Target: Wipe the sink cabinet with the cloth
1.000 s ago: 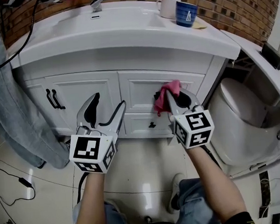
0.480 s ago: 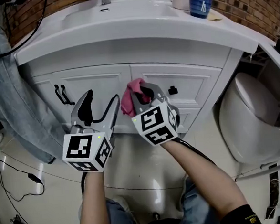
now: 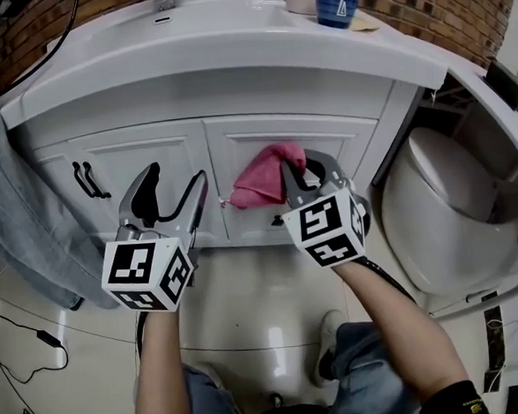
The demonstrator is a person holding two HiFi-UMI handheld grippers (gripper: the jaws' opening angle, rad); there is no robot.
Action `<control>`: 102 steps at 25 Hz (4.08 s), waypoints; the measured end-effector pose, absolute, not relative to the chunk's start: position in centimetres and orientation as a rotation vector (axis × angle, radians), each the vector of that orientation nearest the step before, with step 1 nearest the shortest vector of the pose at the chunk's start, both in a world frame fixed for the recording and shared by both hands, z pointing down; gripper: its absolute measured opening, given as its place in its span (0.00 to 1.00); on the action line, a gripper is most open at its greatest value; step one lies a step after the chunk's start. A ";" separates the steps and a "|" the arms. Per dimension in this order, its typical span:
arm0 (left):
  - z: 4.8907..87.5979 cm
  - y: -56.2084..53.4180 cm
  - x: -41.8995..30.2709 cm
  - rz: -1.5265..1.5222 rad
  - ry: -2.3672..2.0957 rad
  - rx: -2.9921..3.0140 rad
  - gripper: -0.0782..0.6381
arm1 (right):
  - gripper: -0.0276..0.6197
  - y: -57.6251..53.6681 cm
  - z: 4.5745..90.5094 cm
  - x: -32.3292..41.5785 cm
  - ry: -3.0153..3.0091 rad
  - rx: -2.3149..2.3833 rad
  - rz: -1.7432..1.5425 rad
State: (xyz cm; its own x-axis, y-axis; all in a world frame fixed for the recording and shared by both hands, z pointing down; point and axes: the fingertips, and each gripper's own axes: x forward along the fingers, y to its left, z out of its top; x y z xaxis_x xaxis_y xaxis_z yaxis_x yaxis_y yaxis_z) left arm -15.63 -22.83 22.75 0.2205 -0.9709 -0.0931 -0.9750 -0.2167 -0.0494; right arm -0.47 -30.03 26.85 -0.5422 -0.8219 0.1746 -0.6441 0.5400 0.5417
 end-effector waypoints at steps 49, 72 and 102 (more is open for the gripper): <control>22.0 -22.3 -15.5 0.149 1.913 -2.401 0.56 | 0.08 -33.2 34.1 11.5 -2.394 1.775 0.231; 22.3 -21.5 -17.6 0.103 1.954 -2.355 0.55 | 0.08 -28.8 36.5 -10.8 -2.665 1.263 0.132; 22.8 -22.7 -13.8 0.074 1.878 -2.417 0.55 | 0.08 -33.4 38.6 14.4 -2.219 1.728 0.092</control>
State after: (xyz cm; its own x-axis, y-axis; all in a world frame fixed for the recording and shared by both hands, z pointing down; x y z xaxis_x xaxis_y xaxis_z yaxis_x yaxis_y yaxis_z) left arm -13.76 -22.72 22.79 0.2473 -0.9650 -0.0871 -0.9689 -0.2453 -0.0333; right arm 14.42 -33.41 38.64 -0.2129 -0.9323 0.2925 -0.9532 0.2639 0.1474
